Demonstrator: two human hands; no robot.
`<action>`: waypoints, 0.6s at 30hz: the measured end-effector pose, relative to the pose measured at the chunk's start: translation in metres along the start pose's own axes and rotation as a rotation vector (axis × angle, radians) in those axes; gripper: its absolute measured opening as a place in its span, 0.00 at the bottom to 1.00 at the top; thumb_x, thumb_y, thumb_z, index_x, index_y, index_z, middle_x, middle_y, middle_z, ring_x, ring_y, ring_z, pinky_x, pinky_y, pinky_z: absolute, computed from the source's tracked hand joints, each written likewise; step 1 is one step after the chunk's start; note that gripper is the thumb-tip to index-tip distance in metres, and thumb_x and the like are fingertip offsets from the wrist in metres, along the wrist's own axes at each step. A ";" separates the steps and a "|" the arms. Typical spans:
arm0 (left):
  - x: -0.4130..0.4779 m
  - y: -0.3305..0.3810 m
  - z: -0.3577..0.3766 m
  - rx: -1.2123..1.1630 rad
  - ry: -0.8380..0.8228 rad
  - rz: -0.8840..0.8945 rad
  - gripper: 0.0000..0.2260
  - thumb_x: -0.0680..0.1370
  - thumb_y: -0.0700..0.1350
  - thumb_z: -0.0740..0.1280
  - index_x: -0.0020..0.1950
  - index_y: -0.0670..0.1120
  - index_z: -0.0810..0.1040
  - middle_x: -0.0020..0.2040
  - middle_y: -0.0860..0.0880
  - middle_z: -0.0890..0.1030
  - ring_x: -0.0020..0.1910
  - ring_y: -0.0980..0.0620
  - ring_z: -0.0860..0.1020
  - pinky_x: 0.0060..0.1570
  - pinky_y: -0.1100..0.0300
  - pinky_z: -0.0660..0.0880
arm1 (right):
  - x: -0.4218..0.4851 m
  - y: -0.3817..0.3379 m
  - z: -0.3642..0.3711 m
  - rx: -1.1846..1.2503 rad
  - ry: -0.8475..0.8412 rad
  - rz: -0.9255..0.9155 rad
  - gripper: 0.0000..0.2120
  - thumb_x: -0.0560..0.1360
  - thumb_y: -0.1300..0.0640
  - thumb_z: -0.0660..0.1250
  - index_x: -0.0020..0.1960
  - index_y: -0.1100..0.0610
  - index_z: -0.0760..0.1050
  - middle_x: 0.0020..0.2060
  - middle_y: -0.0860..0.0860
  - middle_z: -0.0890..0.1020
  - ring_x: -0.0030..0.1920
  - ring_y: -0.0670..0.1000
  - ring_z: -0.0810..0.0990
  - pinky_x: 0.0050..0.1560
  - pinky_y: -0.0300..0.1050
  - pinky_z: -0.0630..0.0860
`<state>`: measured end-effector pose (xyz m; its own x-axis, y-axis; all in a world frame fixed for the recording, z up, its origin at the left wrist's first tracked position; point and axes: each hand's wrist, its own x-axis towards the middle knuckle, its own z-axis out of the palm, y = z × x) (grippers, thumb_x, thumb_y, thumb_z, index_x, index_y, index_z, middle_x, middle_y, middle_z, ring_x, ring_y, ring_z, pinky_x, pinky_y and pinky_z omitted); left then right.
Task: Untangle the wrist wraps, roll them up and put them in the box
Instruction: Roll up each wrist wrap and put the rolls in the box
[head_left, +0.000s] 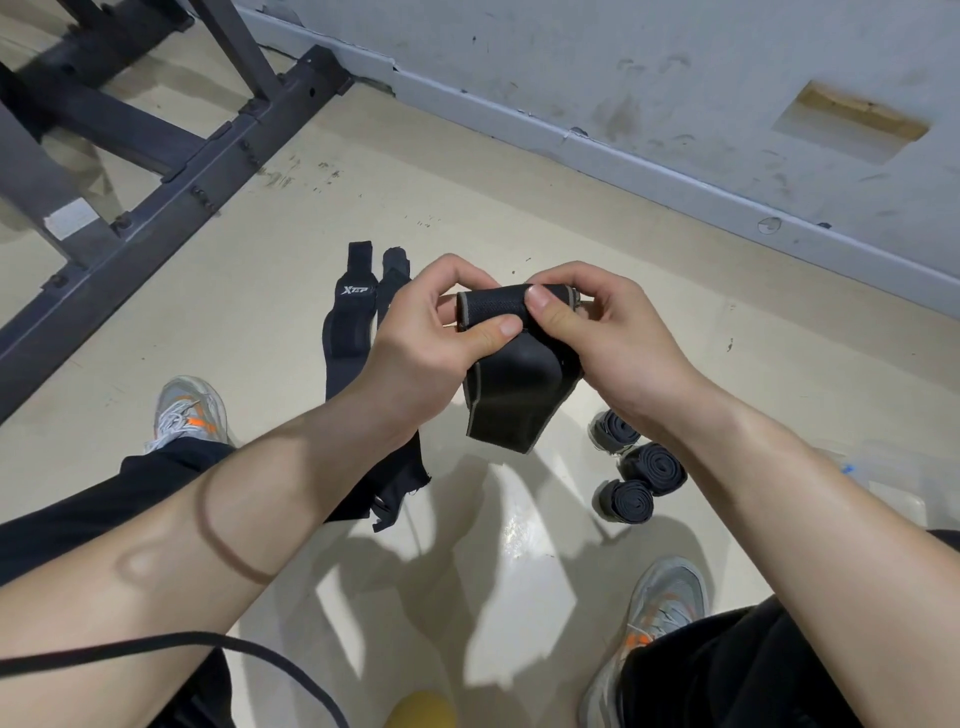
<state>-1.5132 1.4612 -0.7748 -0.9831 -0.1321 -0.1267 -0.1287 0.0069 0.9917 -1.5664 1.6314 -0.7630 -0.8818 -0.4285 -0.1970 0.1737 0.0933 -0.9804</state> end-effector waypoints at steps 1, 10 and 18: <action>0.000 0.000 0.001 -0.015 -0.005 -0.011 0.10 0.72 0.44 0.75 0.50 0.48 0.77 0.42 0.47 0.85 0.42 0.51 0.83 0.45 0.57 0.80 | 0.000 0.001 0.000 -0.005 0.014 -0.017 0.02 0.80 0.58 0.70 0.51 0.55 0.81 0.36 0.49 0.83 0.36 0.49 0.81 0.39 0.42 0.77; -0.003 0.002 0.007 -0.207 -0.123 -0.270 0.20 0.75 0.42 0.71 0.65 0.35 0.78 0.60 0.33 0.82 0.59 0.36 0.83 0.62 0.47 0.79 | -0.001 0.001 -0.001 -0.036 0.051 -0.045 0.08 0.78 0.67 0.70 0.49 0.54 0.80 0.37 0.50 0.82 0.36 0.47 0.80 0.38 0.41 0.78; -0.001 0.006 0.008 -0.194 -0.042 -0.259 0.20 0.79 0.50 0.69 0.61 0.35 0.81 0.54 0.35 0.85 0.52 0.40 0.85 0.58 0.47 0.80 | -0.002 0.003 0.003 -0.071 0.057 -0.048 0.09 0.76 0.67 0.73 0.52 0.55 0.80 0.41 0.52 0.83 0.41 0.47 0.82 0.43 0.42 0.80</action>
<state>-1.5142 1.4692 -0.7695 -0.9258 -0.0641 -0.3725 -0.3523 -0.2108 0.9119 -1.5628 1.6301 -0.7658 -0.9124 -0.3821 -0.1467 0.1007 0.1376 -0.9853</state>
